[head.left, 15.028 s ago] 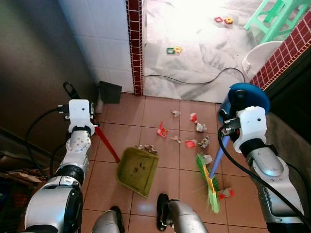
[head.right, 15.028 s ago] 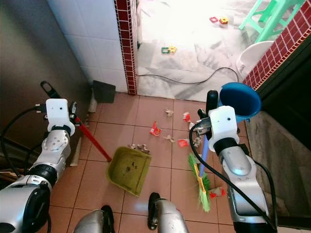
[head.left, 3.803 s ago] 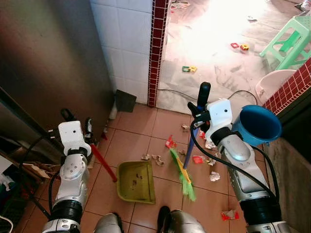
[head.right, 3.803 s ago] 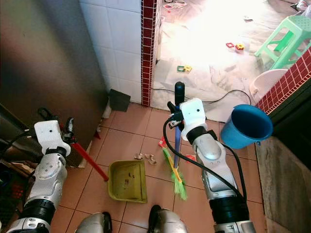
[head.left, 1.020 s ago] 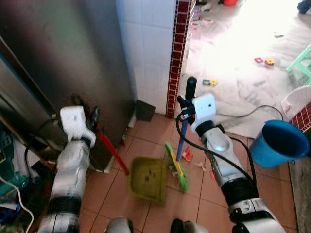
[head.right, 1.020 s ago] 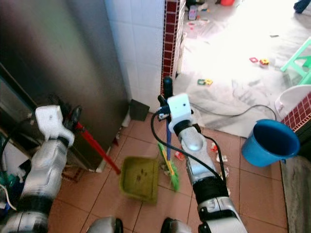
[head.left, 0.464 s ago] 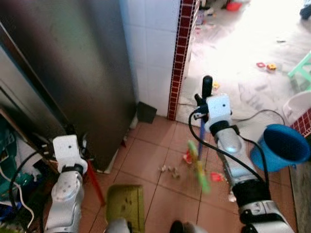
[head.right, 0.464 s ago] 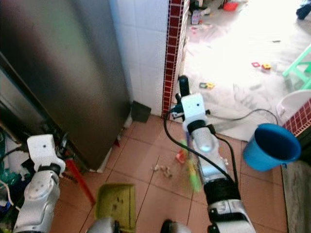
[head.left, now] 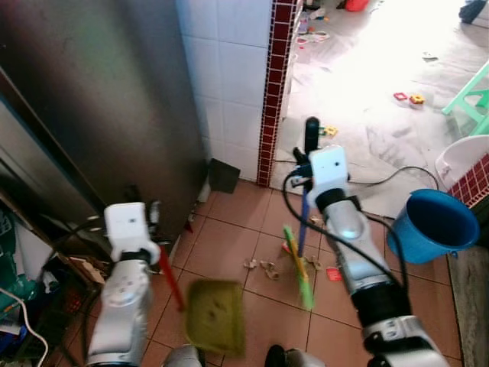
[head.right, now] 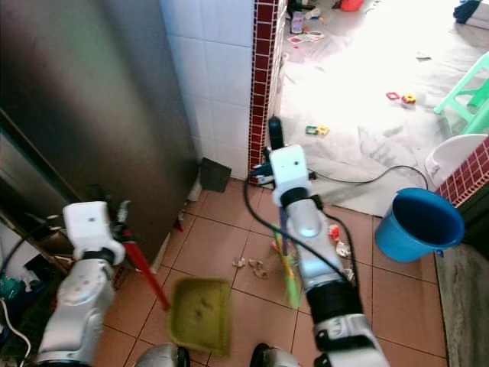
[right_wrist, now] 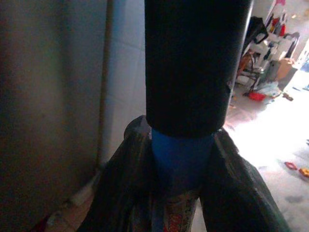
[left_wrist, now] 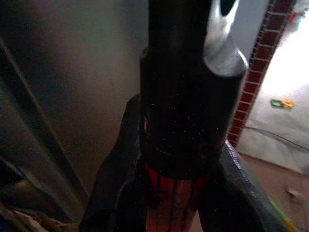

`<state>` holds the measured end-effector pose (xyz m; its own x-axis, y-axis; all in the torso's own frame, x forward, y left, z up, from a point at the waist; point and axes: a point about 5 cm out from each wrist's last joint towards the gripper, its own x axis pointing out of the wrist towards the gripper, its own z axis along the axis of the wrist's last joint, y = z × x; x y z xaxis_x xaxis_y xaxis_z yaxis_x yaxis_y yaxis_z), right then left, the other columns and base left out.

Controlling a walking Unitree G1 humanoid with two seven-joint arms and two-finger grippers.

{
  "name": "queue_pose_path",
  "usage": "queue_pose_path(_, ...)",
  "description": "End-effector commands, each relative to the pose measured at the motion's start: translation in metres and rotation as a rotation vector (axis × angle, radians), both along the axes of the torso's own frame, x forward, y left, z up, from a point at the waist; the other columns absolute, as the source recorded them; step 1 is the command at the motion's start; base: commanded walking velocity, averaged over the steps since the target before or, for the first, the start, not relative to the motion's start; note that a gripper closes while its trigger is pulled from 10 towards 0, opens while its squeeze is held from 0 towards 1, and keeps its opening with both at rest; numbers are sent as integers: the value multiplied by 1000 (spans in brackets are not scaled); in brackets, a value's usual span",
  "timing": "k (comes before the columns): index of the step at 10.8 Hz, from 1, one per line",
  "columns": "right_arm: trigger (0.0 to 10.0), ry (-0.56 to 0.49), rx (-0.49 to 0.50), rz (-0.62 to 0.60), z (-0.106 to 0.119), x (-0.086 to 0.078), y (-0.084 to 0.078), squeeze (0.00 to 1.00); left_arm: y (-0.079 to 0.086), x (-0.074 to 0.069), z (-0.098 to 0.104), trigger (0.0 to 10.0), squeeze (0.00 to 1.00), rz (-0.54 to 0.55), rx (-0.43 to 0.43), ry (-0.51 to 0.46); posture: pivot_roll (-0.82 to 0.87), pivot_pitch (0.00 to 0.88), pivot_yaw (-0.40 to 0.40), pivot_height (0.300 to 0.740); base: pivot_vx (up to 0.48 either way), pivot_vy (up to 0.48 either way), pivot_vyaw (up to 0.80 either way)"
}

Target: Sweep floor

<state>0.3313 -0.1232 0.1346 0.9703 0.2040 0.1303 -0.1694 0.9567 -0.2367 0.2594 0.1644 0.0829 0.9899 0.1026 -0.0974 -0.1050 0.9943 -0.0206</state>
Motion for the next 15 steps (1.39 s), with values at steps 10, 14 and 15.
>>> queue_pose_path(10,10000,-77,-48,-119,17,-6,-45,0,-18,30,13,10000,0,-73,-8,-52,-150,0,88,740,0,0,0)
queue_pose_path(14,10000,-74,20,-129,18,6,-28,0,-12,53,24,10000,0,-64,1,-86,-88,0,90,740,0,0,0)
queue_pose_path(15,10000,-66,40,-139,18,1,-31,0,-13,49,28,10000,0,-79,-12,-94,-84,0,65,740,0,0,0)
